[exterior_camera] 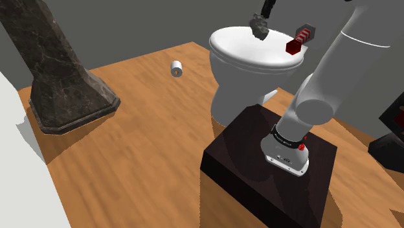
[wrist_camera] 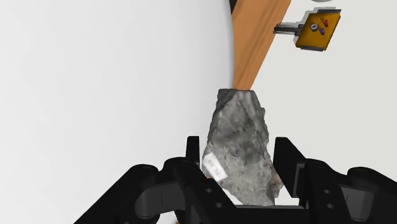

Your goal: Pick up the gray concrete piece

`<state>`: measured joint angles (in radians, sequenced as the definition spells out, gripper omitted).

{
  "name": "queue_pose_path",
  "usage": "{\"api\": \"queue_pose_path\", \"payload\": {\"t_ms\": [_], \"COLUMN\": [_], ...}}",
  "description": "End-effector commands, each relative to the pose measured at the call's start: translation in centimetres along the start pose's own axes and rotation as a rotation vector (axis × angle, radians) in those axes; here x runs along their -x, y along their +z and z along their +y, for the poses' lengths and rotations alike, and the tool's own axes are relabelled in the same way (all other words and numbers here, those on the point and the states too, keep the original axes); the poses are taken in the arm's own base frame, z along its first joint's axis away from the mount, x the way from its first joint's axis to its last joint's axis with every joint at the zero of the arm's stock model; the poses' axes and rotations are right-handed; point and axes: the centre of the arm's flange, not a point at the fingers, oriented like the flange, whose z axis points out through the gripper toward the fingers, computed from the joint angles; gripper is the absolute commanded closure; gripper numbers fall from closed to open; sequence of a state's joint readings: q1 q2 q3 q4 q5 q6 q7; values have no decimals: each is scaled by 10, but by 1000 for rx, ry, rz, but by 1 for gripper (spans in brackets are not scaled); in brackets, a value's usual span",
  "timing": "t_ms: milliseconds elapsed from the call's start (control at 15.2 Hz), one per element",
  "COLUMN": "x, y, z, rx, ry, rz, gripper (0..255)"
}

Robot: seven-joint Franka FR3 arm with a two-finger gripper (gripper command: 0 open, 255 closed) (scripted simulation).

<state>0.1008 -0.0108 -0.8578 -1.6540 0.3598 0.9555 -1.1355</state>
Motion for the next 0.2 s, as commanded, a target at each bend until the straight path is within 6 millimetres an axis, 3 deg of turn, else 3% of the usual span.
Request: {"api": "queue_pose_path", "payload": {"t_ms": [0, 132], "x": [0, 0], "y": [-7, -8], "z": [-9, -9], "rx": [0, 0], "ry": [0, 0], "rz": [0, 0], "gripper": [255, 255]}}
